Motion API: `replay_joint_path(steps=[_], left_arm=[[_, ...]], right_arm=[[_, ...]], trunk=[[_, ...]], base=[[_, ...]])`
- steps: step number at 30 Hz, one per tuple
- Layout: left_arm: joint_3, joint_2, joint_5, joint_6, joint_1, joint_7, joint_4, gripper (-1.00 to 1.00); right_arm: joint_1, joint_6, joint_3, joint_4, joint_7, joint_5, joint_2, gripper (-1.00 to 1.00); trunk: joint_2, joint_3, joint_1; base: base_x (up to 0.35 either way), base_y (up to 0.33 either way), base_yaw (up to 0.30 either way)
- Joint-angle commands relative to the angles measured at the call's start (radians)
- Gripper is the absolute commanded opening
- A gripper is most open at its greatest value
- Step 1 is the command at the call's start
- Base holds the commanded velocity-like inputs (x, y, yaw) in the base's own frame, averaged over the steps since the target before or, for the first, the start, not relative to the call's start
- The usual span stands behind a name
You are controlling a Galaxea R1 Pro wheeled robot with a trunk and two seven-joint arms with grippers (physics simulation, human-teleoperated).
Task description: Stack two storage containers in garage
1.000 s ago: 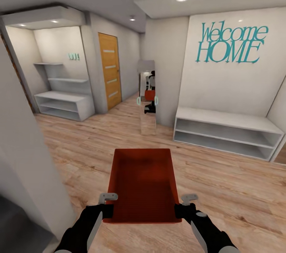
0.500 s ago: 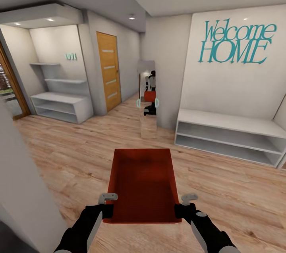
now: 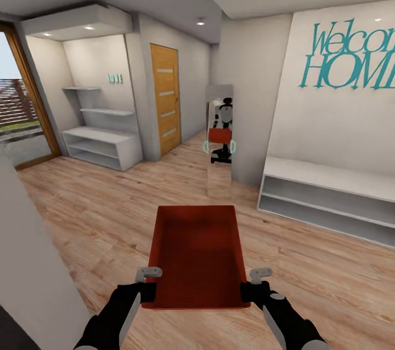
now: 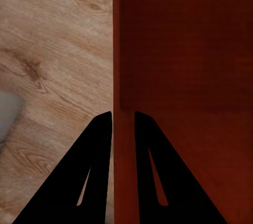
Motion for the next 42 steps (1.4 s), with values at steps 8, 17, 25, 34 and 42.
replay_joint_path(steps=[8, 17, 25, 34, 42], left_arm=[[0.003, 0.007, -0.044, 0.007, -0.001, 0.016, 0.0, -1.0], [0.003, 0.007, -0.044, 0.007, -0.001, 0.016, 0.0, -1.0], [0.003, 0.007, -0.044, 0.007, -0.001, 0.016, 0.0, -1.0], [0.002, 0.006, -0.044, 0.001, -0.001, 0.016, 0.006, -1.0], [0.001, 0.006, -0.044, -0.001, -0.001, 0.016, 0.011, -1.0]], right_arm=[[0.0, -0.002, 0.021, -0.005, 0.0, 0.012, -0.002, -1.0], [0.0, -0.002, 0.022, -0.005, 0.0, 0.012, -0.001, -1.0], [0.0, -0.002, 0.022, -0.005, 0.0, 0.012, -0.001, -1.0], [0.0, -0.002, 0.022, -0.005, 0.0, 0.012, -0.001, -1.0], [0.0, -0.002, 0.023, -0.005, 0.0, 0.012, -0.001, -1.0]], trunk=[[-0.002, -0.002, 0.001], [-0.002, -0.002, 0.001], [-0.002, -0.002, 0.001], [-0.002, -0.002, 0.001], [-0.002, -0.002, 0.001]], base=[[0.327, 0.0, 0.016], [0.327, 0.0, 0.0], [0.327, 0.0, 0.0], [0.327, 0.0, 0.0], [0.327, 0.0, 0.133]])
